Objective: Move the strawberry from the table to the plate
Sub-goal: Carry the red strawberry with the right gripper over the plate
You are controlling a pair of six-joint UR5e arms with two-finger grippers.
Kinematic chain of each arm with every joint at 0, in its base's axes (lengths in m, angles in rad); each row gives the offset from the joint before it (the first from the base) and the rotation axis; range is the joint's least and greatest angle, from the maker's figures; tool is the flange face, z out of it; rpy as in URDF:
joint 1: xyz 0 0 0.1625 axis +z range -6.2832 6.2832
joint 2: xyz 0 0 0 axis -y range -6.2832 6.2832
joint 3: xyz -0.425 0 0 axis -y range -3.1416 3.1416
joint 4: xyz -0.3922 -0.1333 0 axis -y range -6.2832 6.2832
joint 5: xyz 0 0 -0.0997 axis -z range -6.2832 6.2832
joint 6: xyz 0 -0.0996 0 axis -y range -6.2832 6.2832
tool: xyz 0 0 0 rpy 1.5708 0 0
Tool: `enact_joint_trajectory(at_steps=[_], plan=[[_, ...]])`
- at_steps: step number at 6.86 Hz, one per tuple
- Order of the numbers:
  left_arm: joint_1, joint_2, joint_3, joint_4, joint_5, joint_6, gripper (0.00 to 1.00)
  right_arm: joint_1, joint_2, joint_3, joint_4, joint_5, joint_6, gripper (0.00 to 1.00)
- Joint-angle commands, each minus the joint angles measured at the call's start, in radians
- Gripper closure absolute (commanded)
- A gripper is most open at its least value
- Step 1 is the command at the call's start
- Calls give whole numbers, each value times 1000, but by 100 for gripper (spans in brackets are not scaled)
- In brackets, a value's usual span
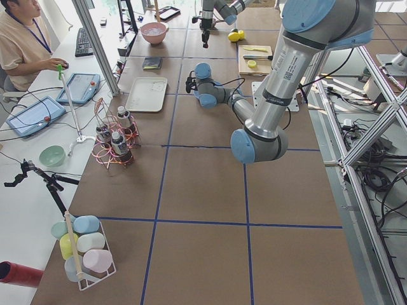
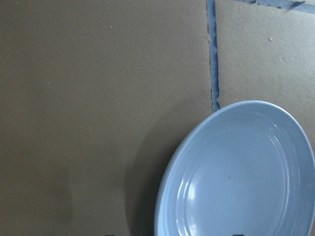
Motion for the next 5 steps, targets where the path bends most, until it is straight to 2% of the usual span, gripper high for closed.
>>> enact_joint_trajectory(at_steps=[1, 2, 3, 4, 5], plan=[[-42, 53, -69, 2, 21, 6, 16, -190, 318, 15, -208, -175, 297, 100], [-52, 86, -92, 2, 20, 11, 16, -273, 458, -3, -391, -287, 310, 100], [-69, 108, -100, 2, 15, 12, 16, -322, 543, -68, -460, -363, 315, 100], [-71, 111, -102, 2, 15, 12, 13, -336, 611, -172, -477, -375, 315, 100], [-71, 110, -103, 2, 16, 12, 3, -378, 604, -199, -477, -400, 313, 100]])
